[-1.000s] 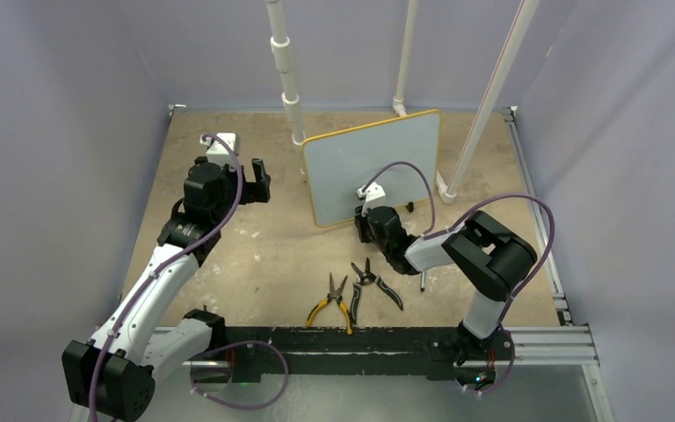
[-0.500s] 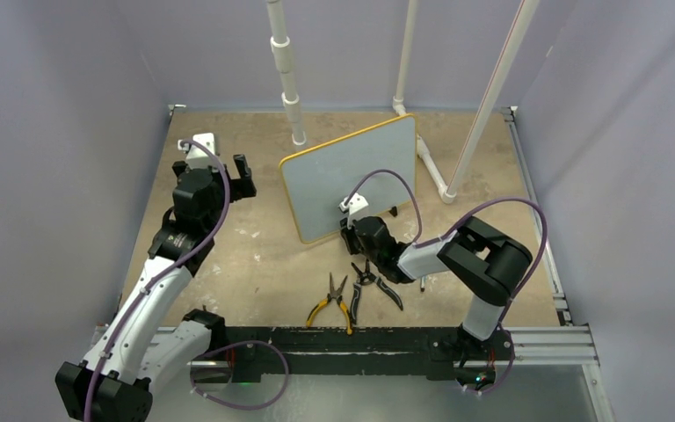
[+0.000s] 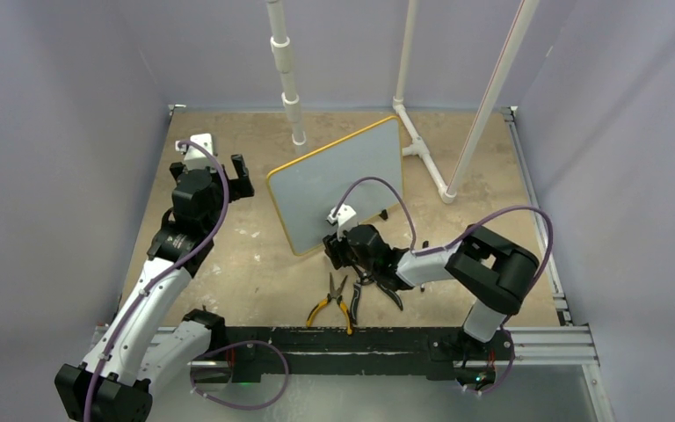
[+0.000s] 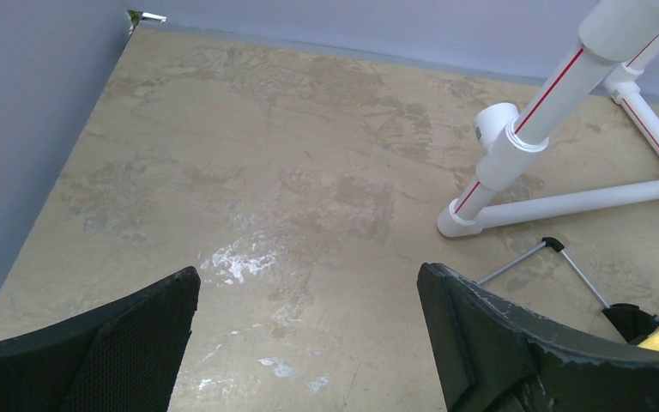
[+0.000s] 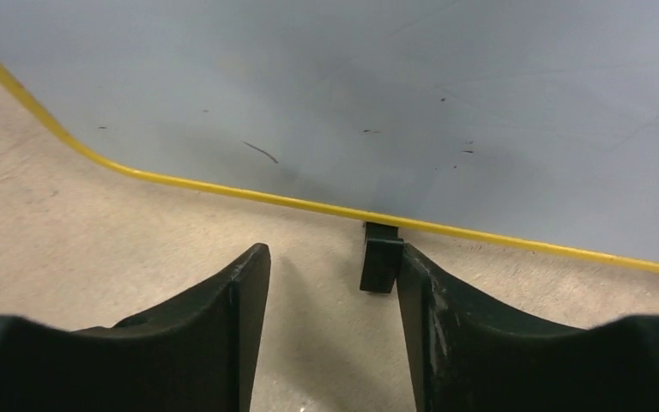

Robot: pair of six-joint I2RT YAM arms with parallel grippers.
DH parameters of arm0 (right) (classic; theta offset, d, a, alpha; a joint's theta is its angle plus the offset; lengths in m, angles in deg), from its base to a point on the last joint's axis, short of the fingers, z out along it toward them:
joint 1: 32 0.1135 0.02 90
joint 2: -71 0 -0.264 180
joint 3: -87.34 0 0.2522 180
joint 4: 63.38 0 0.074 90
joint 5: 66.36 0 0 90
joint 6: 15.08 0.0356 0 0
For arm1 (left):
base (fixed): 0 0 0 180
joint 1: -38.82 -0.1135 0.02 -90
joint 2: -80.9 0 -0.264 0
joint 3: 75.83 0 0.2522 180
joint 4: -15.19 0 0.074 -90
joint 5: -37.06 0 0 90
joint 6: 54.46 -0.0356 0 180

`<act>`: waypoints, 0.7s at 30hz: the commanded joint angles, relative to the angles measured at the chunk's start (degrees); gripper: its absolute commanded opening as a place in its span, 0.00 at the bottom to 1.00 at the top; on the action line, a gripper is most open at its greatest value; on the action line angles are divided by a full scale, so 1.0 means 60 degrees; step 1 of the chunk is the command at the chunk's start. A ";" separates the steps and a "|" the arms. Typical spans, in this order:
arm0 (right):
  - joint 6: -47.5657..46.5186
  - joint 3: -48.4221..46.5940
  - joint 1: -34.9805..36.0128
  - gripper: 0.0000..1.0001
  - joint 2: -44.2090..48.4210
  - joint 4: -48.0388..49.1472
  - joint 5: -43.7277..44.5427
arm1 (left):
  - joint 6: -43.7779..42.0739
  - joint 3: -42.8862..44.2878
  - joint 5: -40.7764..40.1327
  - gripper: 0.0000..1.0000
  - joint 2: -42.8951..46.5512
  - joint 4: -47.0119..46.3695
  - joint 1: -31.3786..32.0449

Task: Write a sentence on the whiteboard
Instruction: Move the whiteboard stand to the center of the board.

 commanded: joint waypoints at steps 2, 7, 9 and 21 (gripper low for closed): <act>0.0390 -0.0105 0.0138 0.62 0.1180 -0.0815 -0.0430 | 0.0187 -0.0056 -0.0304 0.98 0.0131 -0.0171 -0.0082; 0.1212 0.0191 0.0153 0.69 0.2709 -0.2306 -0.0115 | 0.0179 -0.0095 -0.0490 0.98 0.0256 -0.0182 -0.0082; 0.2132 0.0128 0.0153 0.72 0.3345 -0.3330 0.0212 | 0.0159 -0.0105 -0.0542 0.98 0.0287 -0.0193 -0.0082; 0.6085 -0.0449 -0.1878 0.72 0.5128 -0.8564 0.0363 | 0.0109 -0.0147 -0.0614 0.98 0.0354 -0.0185 -0.0112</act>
